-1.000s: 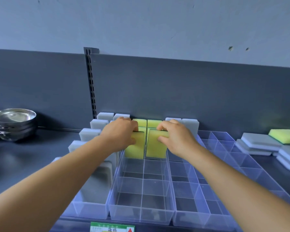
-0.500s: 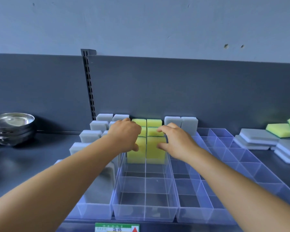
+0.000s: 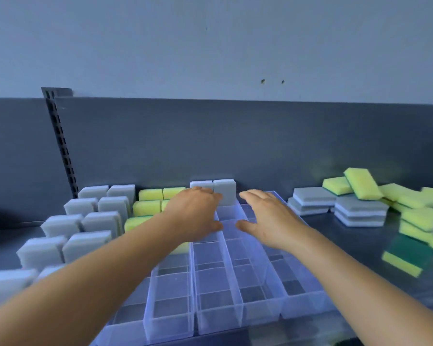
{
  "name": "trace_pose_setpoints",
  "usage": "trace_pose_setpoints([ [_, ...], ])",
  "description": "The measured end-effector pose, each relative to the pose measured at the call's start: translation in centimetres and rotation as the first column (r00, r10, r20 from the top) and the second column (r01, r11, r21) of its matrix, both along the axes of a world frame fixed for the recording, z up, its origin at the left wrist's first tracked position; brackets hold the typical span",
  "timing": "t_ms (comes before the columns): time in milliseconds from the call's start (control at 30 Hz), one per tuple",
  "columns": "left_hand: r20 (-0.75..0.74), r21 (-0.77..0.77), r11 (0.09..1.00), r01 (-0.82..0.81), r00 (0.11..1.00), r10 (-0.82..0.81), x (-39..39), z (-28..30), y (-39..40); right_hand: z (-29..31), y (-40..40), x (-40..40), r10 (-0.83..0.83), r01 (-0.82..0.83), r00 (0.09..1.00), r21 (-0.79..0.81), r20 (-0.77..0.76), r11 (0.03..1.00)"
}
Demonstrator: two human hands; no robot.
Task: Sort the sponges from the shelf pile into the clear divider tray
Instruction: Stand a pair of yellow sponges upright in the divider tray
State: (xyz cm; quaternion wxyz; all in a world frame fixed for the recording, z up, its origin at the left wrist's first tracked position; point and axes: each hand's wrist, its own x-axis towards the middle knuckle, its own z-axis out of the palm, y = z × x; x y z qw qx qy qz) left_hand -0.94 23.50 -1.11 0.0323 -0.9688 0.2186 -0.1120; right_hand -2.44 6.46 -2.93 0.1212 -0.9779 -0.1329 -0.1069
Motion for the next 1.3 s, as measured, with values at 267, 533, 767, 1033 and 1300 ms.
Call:
trace_pose_setpoints([
  [267, -0.049, -0.022, 0.995, 0.101, 0.994, -0.102, 0.0, -1.2, -10.7, -0.4, -10.8, -1.3, -0.103, 0.102, 0.994, -0.026, -0.046, 0.994],
  [533, -0.090, -0.055, 0.983, 0.177, 0.979, -0.182, 0.1, -2.5, -21.6, -1.5, -20.7, -2.1, -0.200, 0.198, 0.976, -0.035, -0.091, 0.980],
  [767, -0.136, -0.046, 0.957, 0.286, 0.947, -0.290, -0.5, -3.8, -30.9, -2.6, -28.5, -3.3, -0.308, 0.306, 0.947, -0.040, -0.089, 0.951],
  [1033, -0.220, -0.025, 0.940, 0.339, 0.916, -0.336, -0.7, -6.2, -37.7, -4.5, -35.8, -3.8, -0.428, 0.414, 0.897, -0.126, -0.115, 0.902],
  [1300, -0.288, 0.005, 0.974, 0.225, 0.934, -0.214, 0.9, -7.3, -38.7, -4.4, -38.4, -1.2, -0.474, 0.442, 0.873, -0.228, -0.116, 0.868],
])
